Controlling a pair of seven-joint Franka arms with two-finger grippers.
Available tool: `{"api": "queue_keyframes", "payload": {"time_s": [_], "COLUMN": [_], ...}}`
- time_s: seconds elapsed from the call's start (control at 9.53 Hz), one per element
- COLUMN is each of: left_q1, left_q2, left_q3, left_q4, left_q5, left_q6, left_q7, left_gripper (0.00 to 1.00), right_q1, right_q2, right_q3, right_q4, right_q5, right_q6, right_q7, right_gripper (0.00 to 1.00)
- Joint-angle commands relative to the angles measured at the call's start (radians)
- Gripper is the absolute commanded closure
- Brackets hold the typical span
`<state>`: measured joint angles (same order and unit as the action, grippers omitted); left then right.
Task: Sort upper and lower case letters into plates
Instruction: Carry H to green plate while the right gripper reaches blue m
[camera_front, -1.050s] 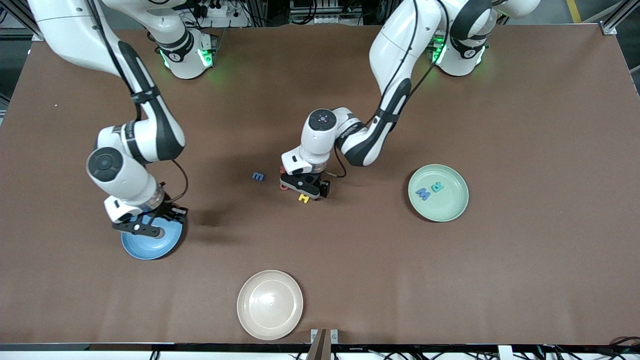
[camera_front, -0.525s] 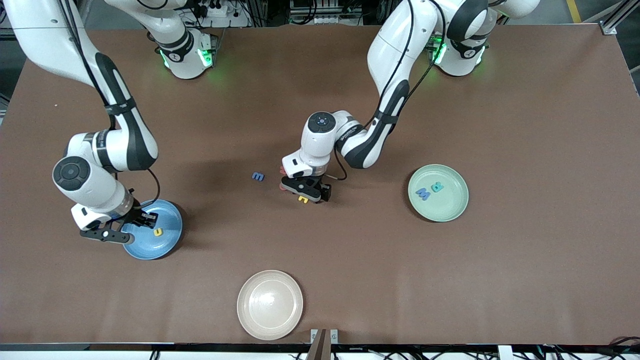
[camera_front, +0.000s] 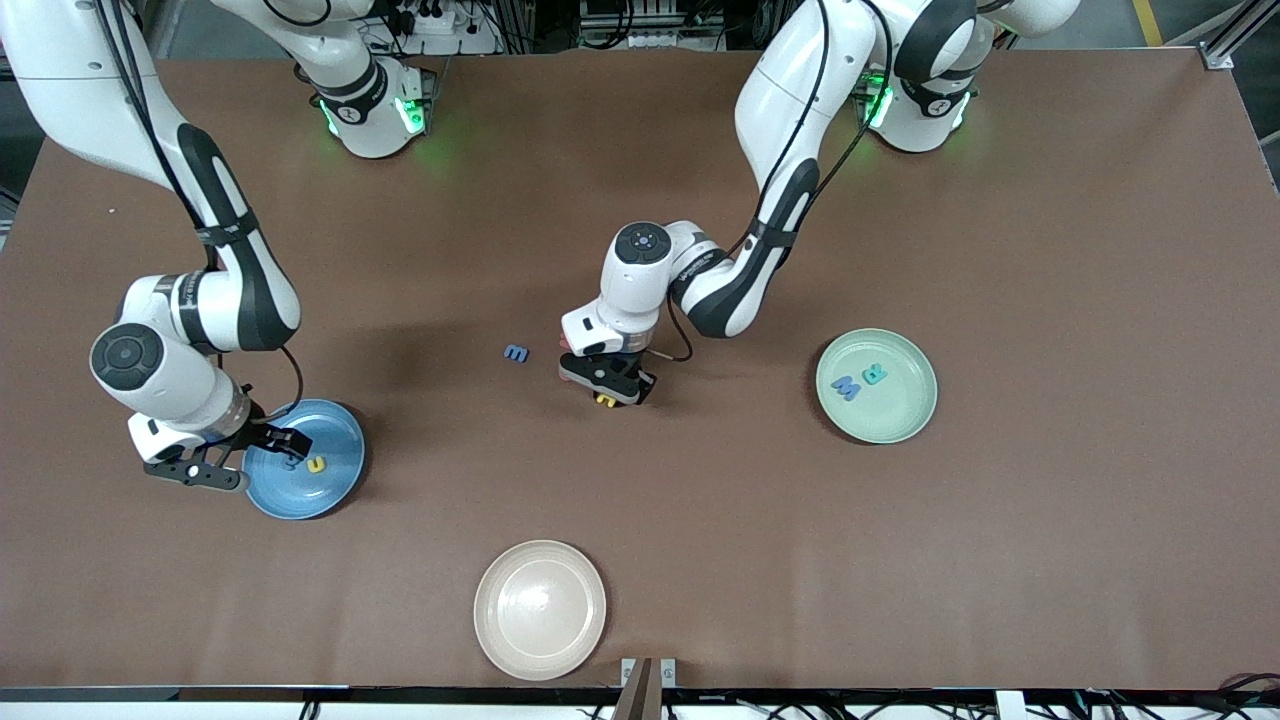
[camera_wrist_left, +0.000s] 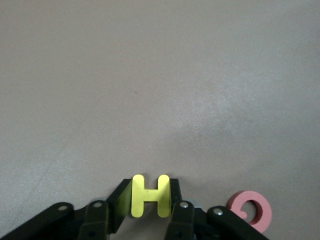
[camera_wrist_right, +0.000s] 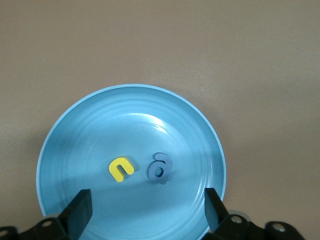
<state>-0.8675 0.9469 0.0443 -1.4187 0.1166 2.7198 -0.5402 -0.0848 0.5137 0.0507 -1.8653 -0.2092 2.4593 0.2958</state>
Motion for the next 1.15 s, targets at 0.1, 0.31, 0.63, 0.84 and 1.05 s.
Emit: {"api": "queue_keyframes", "payload": {"time_s": [0.1,0.31,0.63,0.84,1.05], "left_q1": [-0.002,-0.001,0.053,0.09,0.145], "left_q2": [0.024,0.012,-0.039,-0.068,-0.121], "left_q3": [0.008,0.008,0.003,0.002,-0.004], "left_q4": [0.014,0.014,0.009,0.004,-0.012], "left_q5": [-0.003,-0.005,0.006,0.008,-0.001], "left_q6": [0.009,-0.002,-0.089,-0.179,-0.314], "left_q7": [-0.014,-0.011,0.064,0.141,0.285], "left_gripper": [0.87,0.93,0.93,0.93,0.93], "right_q1": [-0.007,0.043,0.054,0.082,0.114], "right_q2": [0.003,-0.004,-0.011,-0.011,-0.012], "right_q3": [0.067,0.081,0.178,0.227,0.247], "right_q4": [0.012,0.014,0.012,0.012,-0.017], "right_q5": [0.048,0.065,0.067,0.067,0.067], "right_q6": [-0.016,-0.068,-0.141,-0.183,-0.181], "right_q7": [0.011,0.013,0.049,0.194,0.319], "right_gripper": [0.0,0.0,0.0,0.0,0.0]}}
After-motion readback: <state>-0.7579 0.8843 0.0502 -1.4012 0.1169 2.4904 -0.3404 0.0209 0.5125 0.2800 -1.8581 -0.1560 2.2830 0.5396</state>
